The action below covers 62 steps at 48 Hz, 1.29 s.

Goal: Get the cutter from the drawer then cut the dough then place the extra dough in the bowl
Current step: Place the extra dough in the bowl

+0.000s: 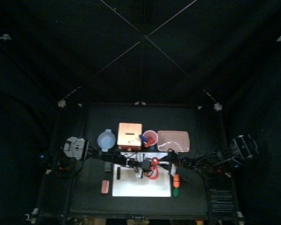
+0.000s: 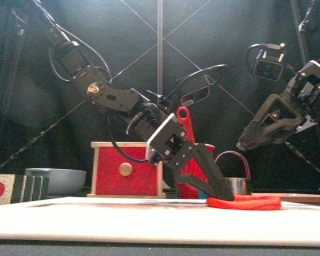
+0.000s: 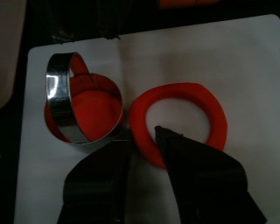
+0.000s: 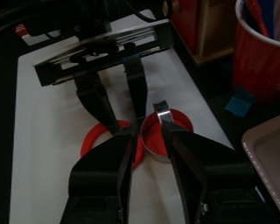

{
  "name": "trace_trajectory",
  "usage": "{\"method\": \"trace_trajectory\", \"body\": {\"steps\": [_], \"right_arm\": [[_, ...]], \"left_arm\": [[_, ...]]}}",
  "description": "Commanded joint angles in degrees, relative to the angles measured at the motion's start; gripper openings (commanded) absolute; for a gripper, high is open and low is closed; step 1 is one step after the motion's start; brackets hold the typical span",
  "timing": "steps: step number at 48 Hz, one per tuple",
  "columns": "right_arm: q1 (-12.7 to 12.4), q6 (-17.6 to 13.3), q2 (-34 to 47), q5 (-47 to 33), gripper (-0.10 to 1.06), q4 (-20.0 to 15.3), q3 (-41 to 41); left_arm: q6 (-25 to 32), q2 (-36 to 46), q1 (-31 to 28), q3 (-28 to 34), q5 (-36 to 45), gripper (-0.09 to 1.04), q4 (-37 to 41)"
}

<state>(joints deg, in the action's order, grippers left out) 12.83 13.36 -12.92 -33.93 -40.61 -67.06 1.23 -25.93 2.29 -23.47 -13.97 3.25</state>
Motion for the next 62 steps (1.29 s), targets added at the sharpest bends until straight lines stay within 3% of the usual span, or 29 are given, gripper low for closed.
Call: {"method": "trace_trajectory", "body": {"steps": [1, 10, 22, 48, 62], "right_arm": [[-0.18, -0.09, -1.41, 0.00, 0.70, 0.09, 0.35], [-0.18, -0.09, -1.41, 0.97, 0.70, 0.09, 0.35], [-0.18, -0.09, -1.41, 1.14, 0.70, 0.09, 0.35], [-0.26, 0.00, -1.41, 1.05, 0.70, 0.18, 0.35], [-0.53, -0.09, -1.49, 1.23, 0.70, 0.79, 0.79]], "left_arm": [[0.09, 0.97, -0.44, 1.23, -0.18, 0.60, -0.09], [0.09, 3.43, -0.35, -0.18, 0.44, 0.60, 0.09], [0.18, 13.10, -0.44, -6.50, 0.88, 0.60, 0.53], [0.00, 40.61, -3.52, -31.46, -1.67, 0.60, 0.79], [0.00, 59.06, -11.25, -41.31, -1.14, 0.60, 0.97]]}}
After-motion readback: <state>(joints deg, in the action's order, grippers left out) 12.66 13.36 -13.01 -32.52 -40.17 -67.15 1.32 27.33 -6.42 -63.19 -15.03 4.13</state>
